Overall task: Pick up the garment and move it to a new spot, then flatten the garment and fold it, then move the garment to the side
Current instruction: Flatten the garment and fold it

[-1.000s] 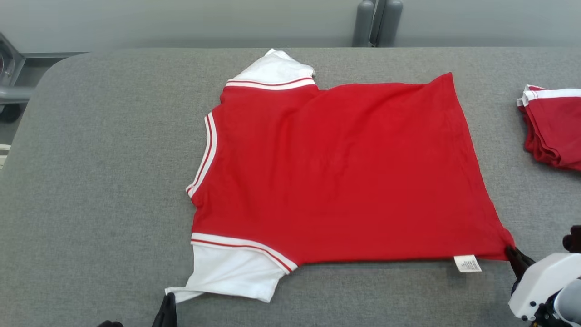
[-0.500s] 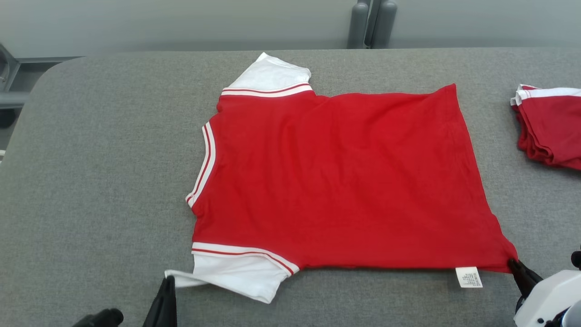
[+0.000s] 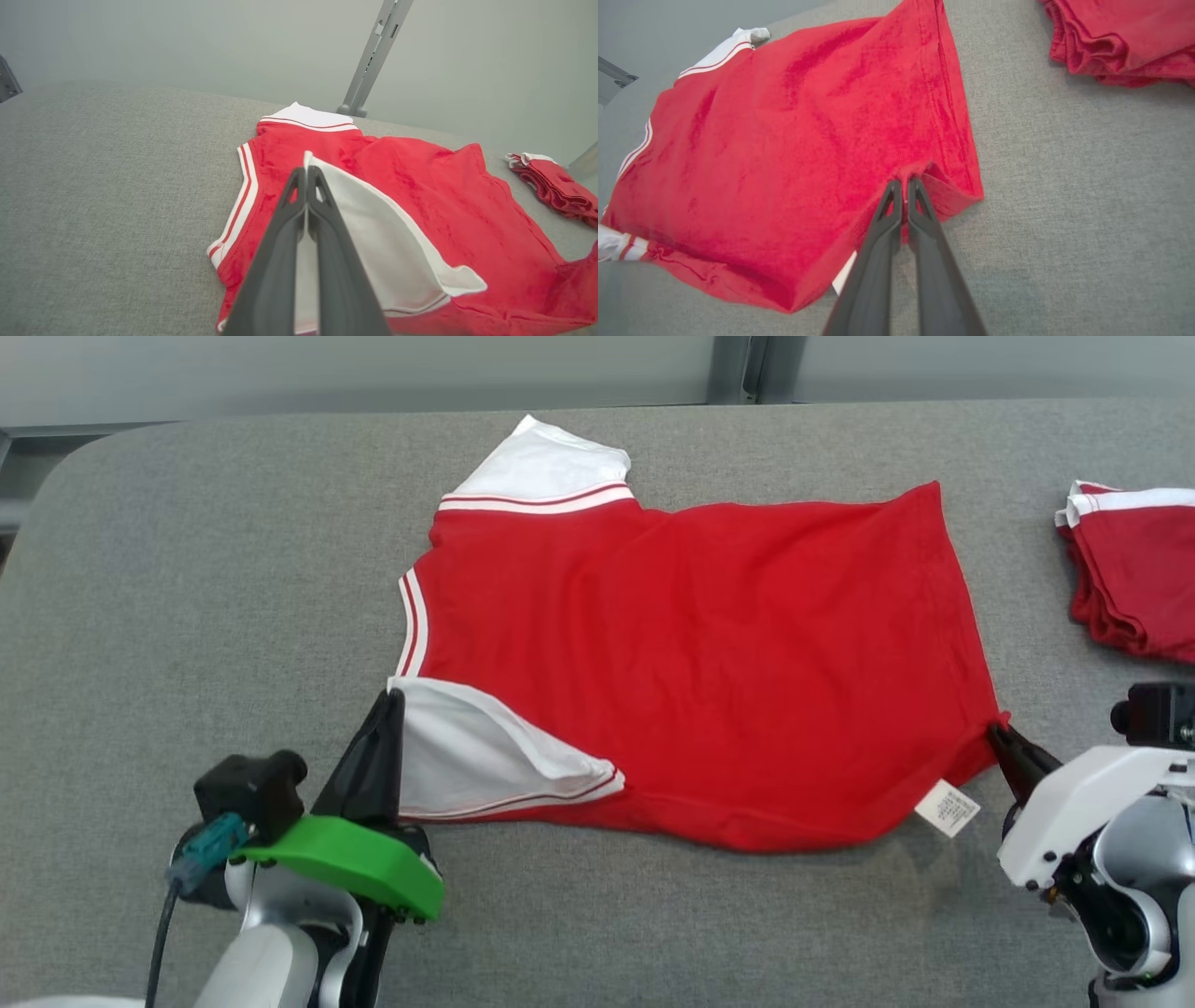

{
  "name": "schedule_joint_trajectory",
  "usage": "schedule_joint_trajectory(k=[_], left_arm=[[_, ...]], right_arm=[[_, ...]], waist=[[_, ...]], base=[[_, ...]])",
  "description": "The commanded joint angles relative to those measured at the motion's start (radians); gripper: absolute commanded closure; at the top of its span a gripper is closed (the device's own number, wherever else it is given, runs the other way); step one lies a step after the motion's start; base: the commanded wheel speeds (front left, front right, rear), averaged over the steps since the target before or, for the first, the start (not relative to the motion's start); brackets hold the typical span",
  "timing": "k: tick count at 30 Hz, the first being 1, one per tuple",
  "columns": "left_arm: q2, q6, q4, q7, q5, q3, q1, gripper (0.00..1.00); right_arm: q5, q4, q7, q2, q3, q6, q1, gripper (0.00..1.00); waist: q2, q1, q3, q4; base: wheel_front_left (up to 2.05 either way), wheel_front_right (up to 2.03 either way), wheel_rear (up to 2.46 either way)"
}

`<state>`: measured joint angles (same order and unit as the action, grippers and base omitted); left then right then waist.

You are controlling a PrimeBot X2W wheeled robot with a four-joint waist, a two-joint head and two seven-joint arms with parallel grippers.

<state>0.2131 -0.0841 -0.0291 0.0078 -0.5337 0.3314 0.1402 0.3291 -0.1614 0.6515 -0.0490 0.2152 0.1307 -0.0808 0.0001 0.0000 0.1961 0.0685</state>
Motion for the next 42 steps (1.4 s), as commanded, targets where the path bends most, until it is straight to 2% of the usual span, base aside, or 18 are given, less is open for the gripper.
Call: schedule_joint_trajectory(k=[1,6,13,17,27,42], left_arm=[[0.007,0.009,0.022,-0.003,0.014,0.002,0.037,1.0],[-0.007,0.024,0.113,-0.028,0.027,0.005,0.129,1.0],[-0.017,0.03,0.19,-0.068,0.034,-0.003,0.209,1.0],[-0.018,0.032,0.228,-0.078,0.034,-0.004,0.238,1.0],[-0.031,0.043,0.288,-0.124,0.044,0.004,0.298,1.0],[-0.021,0.073,0.39,-0.119,0.095,0.052,0.473,1.0]], right_arm=[[-0.012,0.01,0.005,-0.003,-0.002,0.0,-0.026,1.0],[-0.004,0.06,-0.023,-0.037,-0.033,0.0,-0.103,1.0],[0.0,0.124,-0.123,-0.09,-0.058,0.0,-0.192,1.0],[-0.008,0.172,-0.16,-0.097,-0.066,0.0,-0.221,1.0],[-0.044,0.273,-0.169,-0.108,-0.054,0.0,-0.248,1.0],[-0.087,0.325,-0.208,-0.107,-0.049,0.0,-0.257,1.0]], waist=[[-0.0001,0.0,0.018,-0.002],[-0.0001,0.0,0.046,0.001],[-0.0001,0.0,0.087,0.008],[-0.0001,0.0,0.102,0.012],[-0.0001,0.0,0.122,0.021],[-0.0001,0.0,0.152,0.01]], base=[[0.0,0.0,0.0],[0.0,0.0,0.0],[0.0,0.0,0.0],[0.0,0.0,0.0],[0.0,0.0,0.0],[0.0,0.0,0.0]])
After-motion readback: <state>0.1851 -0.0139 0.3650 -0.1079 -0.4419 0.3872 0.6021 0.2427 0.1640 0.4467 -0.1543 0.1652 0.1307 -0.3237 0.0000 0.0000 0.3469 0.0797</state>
